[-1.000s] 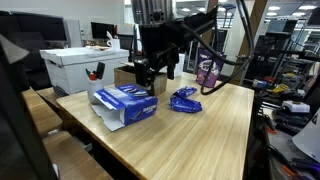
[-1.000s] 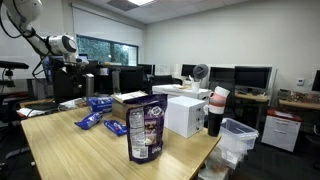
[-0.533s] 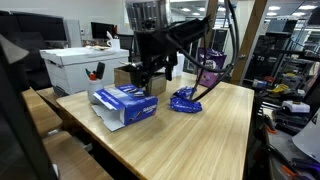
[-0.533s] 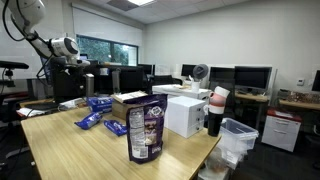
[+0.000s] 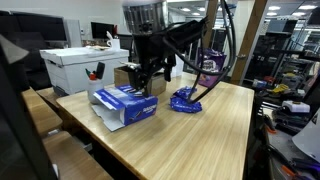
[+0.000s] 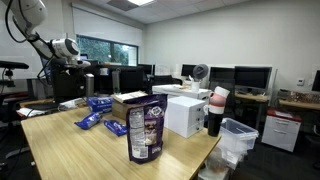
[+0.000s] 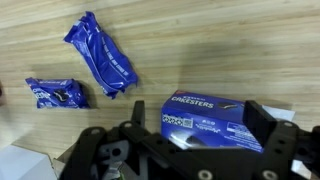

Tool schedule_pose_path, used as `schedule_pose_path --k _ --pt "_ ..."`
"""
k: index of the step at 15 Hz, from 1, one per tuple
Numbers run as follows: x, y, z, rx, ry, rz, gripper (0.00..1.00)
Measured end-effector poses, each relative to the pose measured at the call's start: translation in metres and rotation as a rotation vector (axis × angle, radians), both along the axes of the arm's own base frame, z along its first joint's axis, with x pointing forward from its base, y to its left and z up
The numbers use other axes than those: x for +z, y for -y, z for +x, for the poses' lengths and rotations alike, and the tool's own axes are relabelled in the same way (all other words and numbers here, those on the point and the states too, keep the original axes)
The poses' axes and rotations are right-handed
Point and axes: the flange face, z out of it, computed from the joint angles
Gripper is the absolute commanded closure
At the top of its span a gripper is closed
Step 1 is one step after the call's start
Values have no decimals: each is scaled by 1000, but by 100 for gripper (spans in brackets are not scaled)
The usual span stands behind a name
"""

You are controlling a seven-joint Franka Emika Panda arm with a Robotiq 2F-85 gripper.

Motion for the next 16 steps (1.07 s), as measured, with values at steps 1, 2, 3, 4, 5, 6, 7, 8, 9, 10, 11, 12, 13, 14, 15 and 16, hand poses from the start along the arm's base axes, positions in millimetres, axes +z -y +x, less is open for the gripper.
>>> schedule_pose_path --k 1,2,3,4,5,6,7,8,9,10,11,12,13,14,15,16 --pt "-1 -1 3 8 9 -4 0" --pt "-2 -2 7 17 21 -10 0" --pt "-5 -4 12 27 34 -16 0" --pt "-7 -5 17 35 44 -22 0" --pt "-11 -8 22 40 49 -25 0" --pt "-17 -16 26 46 52 -21 0" --pt "-20 -22 27 45 54 -18 0" --pt "-25 -30 27 41 59 -15 0" --pt "-29 -39 27 36 64 -11 0" --pt "-33 -48 27 33 68 -8 0" --pt "-38 -57 32 33 76 -5 0" --pt "-40 -60 37 31 82 -3 0" --pt "-41 -60 43 25 88 0 0" --pt "-41 -59 51 17 96 2 0" --pt "-42 -58 58 9 104 5 0" --pt "-43 -56 68 -1 115 7 0"
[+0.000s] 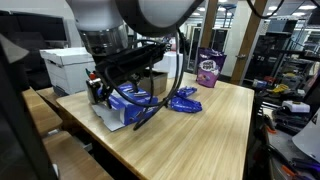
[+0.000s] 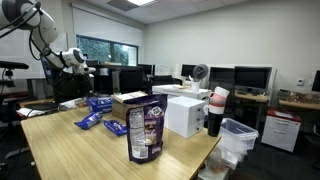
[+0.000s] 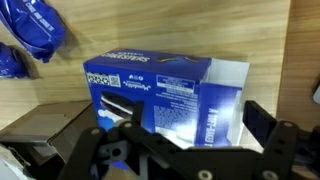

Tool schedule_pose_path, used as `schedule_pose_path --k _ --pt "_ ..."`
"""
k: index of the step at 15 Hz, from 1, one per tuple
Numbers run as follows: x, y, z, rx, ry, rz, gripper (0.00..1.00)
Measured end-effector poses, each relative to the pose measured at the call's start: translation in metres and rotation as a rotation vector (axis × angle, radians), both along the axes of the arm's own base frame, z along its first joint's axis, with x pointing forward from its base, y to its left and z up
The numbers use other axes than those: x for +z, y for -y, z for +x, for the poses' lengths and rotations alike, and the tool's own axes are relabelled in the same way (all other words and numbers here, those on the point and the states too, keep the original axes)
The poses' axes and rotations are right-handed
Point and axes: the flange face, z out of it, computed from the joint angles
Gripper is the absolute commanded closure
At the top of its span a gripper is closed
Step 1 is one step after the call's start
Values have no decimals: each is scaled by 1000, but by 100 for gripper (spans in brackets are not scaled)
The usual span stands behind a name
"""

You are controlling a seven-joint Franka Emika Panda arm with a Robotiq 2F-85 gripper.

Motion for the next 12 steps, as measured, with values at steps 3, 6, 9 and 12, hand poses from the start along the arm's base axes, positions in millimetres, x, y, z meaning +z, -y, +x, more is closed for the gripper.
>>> schedule_pose_path --k 3,6,9,12 --pt "-2 5 23 -15 22 4 0" --pt "-6 8 44 -11 31 15 0" --pt "-9 9 58 2 32 29 0" --pt "-13 9 70 19 33 36 0"
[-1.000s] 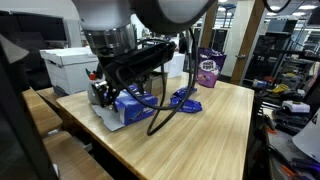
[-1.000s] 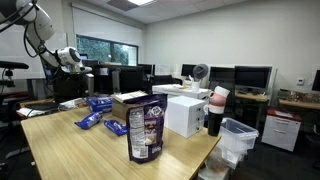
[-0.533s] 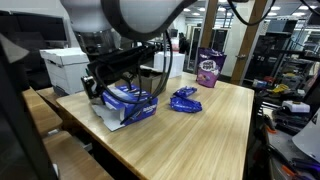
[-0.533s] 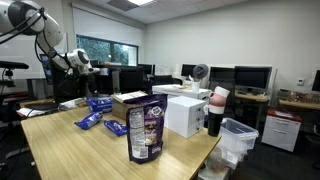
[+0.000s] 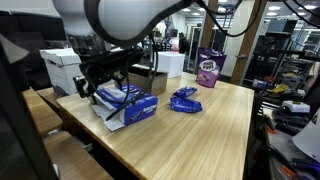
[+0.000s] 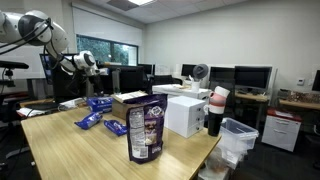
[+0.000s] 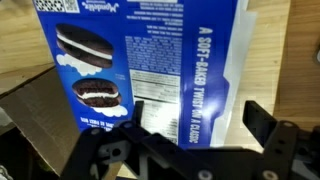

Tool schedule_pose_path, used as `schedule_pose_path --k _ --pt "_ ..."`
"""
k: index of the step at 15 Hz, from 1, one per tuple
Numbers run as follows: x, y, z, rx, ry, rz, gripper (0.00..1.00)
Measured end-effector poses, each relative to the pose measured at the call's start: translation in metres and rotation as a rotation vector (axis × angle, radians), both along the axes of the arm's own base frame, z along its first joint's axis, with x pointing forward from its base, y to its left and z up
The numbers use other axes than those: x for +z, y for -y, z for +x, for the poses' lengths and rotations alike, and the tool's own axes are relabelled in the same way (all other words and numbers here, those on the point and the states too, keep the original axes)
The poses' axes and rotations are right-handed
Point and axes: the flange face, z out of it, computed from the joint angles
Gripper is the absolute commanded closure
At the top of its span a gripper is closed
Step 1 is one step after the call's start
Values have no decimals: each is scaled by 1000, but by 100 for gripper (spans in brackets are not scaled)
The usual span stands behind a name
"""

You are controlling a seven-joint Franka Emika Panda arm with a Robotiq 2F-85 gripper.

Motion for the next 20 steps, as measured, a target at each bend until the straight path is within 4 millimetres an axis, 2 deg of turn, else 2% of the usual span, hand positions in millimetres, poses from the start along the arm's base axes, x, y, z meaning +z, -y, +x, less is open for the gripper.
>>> schedule_pose_path --k 5,6,7,11,18,20 --pt "-11 2 11 9 -7 -16 0" --pt "-15 2 12 6 -14 -23 25" --pt "-17 1 13 4 -20 -28 25" --pt "-20 -5 9 0 -43 -61 53" --pt "-14 -23 -3 18 -52 -77 89" --pt "-13 -26 -5 21 -54 -77 93"
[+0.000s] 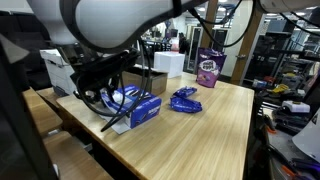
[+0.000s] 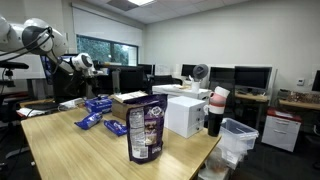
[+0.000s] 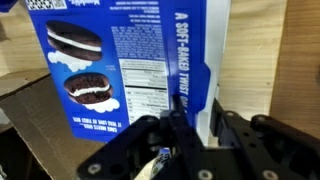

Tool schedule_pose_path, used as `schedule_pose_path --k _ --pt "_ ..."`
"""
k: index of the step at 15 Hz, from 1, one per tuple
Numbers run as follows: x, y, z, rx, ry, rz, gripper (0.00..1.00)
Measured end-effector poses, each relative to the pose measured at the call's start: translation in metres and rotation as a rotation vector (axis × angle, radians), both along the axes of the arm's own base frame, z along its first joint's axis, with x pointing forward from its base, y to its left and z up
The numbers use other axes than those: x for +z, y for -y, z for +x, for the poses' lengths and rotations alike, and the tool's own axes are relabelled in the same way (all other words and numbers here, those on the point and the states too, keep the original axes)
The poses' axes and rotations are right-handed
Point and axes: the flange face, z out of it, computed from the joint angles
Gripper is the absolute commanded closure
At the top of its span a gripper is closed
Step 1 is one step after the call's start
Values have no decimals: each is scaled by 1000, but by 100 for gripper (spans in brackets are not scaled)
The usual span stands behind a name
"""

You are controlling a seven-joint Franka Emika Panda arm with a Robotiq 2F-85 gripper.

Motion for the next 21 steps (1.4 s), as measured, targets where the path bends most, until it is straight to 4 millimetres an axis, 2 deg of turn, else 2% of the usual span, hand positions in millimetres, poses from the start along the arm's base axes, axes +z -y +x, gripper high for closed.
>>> schedule_pose_path --k 3,5,12,17,21 --pt "3 -2 0 -2 -3 11 98" --pt "7 -2 1 -10 -8 33 93" --pt "33 3 6 -67 -44 171 93" --pt "43 11 10 -117 -89 286 93" --pt "47 25 14 -147 -132 367 93"
